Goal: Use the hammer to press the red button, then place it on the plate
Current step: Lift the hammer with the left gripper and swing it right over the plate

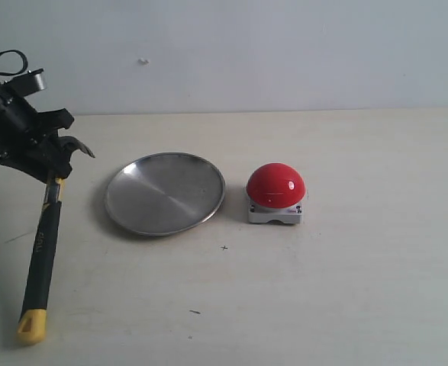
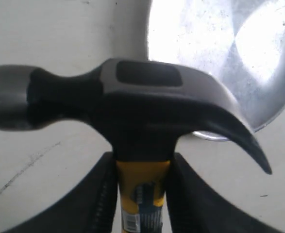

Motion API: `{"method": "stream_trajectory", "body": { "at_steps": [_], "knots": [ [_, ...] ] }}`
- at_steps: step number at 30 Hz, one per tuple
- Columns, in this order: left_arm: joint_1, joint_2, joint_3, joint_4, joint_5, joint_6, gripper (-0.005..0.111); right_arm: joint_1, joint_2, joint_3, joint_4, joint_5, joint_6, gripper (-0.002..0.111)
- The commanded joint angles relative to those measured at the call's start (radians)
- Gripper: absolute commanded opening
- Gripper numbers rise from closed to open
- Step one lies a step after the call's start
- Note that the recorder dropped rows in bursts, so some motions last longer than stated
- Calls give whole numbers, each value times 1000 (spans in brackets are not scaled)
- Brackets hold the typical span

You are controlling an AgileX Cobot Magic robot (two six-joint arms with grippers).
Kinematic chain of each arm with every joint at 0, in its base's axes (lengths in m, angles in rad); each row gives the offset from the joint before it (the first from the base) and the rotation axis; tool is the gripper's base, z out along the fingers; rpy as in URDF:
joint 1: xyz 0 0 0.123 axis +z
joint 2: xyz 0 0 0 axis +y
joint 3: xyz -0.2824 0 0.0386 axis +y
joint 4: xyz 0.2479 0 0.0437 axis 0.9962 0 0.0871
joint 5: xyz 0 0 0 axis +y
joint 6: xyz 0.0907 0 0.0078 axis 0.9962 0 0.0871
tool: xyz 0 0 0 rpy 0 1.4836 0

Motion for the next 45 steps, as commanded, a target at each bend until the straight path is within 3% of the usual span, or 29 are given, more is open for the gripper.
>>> {"method": "stream_trajectory", "body": {
  "at_steps": [1, 14, 45],
  "knots": [
    [30, -21, -10, -155, 6, 107, 0, -6, -5, 4, 1, -2, -9, 0],
    [40, -21, -2, -299, 6, 213, 0, -6, -5, 4, 1, -2, -9, 0],
    [55, -21, 249, -806, 6, 579, 0, -6, -5, 4, 1, -2, -9, 0]
  ]
}}
